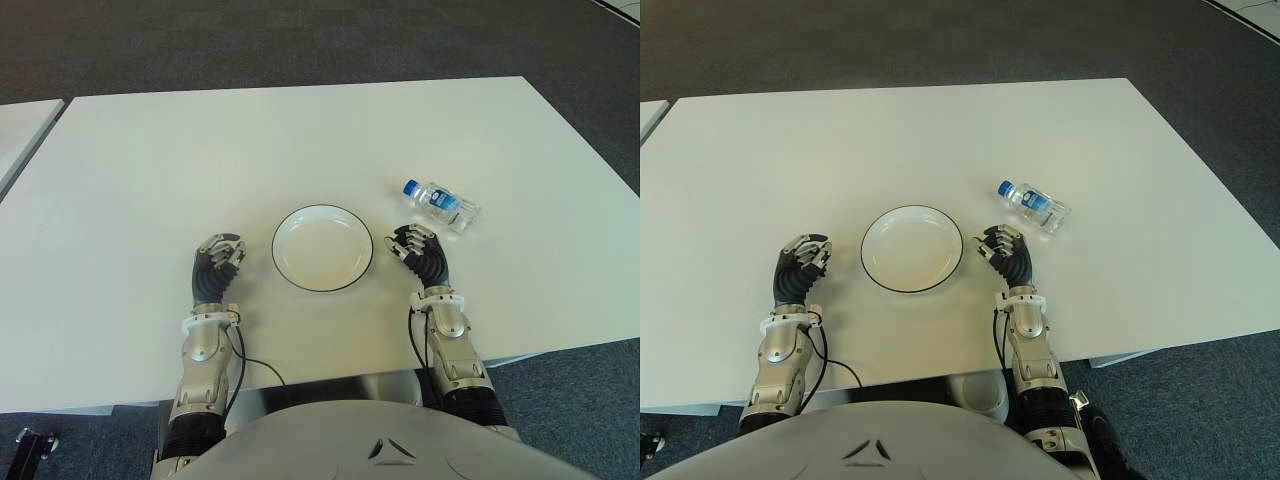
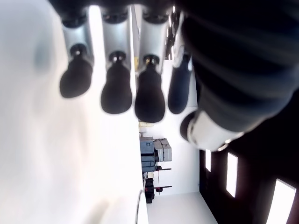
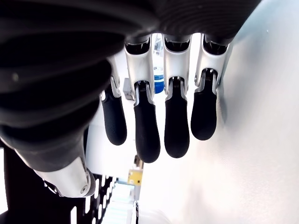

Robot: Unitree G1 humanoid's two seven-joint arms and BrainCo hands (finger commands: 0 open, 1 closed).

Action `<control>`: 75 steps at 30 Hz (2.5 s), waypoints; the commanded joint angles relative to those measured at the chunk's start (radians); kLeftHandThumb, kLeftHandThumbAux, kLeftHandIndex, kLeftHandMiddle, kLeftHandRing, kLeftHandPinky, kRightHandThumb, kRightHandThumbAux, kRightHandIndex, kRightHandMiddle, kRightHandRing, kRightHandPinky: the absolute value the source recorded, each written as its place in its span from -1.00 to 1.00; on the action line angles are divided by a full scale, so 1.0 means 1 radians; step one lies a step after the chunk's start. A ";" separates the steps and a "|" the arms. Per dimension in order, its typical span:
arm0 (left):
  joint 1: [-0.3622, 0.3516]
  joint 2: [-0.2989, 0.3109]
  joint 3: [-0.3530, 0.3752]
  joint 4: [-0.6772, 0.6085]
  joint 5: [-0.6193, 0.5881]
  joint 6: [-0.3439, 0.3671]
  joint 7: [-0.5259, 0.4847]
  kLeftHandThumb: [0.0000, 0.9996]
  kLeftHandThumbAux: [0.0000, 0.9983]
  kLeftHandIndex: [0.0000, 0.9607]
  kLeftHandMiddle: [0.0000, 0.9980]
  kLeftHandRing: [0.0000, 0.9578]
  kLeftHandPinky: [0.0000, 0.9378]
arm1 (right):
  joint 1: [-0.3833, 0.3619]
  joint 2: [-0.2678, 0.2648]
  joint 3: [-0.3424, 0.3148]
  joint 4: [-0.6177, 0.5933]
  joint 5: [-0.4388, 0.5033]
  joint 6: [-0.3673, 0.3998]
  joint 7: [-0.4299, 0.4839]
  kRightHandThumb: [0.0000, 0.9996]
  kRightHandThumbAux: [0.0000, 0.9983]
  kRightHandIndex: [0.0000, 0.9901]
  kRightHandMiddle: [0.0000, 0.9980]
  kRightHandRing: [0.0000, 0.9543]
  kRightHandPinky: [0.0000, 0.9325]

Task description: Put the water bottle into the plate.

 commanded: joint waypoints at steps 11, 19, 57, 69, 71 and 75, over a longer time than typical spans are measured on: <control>0.001 -0.004 -0.004 0.007 0.007 -0.008 -0.002 0.40 0.44 -0.10 0.51 0.60 0.62 | 0.002 0.004 -0.008 0.025 0.007 -0.012 -0.009 0.41 0.46 -0.13 0.15 0.16 0.15; 0.004 -0.009 -0.002 -0.002 0.003 0.015 0.001 0.40 0.44 -0.10 0.51 0.59 0.59 | -0.011 0.009 -0.003 0.079 -0.053 -0.134 -0.103 0.41 0.46 -0.13 0.13 0.13 0.11; 0.017 -0.015 -0.004 -0.013 0.017 0.007 0.002 0.41 0.44 -0.10 0.51 0.60 0.63 | -0.309 -0.229 0.057 0.071 -0.557 0.031 -0.418 0.04 -0.01 -0.99 -0.95 -0.92 -0.78; 0.020 -0.014 -0.005 0.000 0.013 -0.028 -0.004 0.41 0.44 -0.10 0.52 0.60 0.63 | -0.342 -0.262 0.075 -0.043 -0.586 0.204 -0.307 0.15 -0.19 -1.00 -1.00 -1.00 -0.98; 0.020 -0.014 -0.005 0.000 0.014 -0.029 -0.004 0.41 0.44 -0.10 0.53 0.61 0.64 | -0.357 -0.269 0.080 -0.039 -0.588 0.230 -0.286 0.17 -0.22 -1.00 -1.00 -1.00 -0.99; 0.023 -0.014 -0.006 -0.003 0.016 -0.026 -0.002 0.41 0.44 -0.10 0.54 0.62 0.64 | -0.395 -0.286 0.093 -0.014 -0.595 0.274 -0.250 0.20 -0.27 -1.00 -1.00 -1.00 -1.00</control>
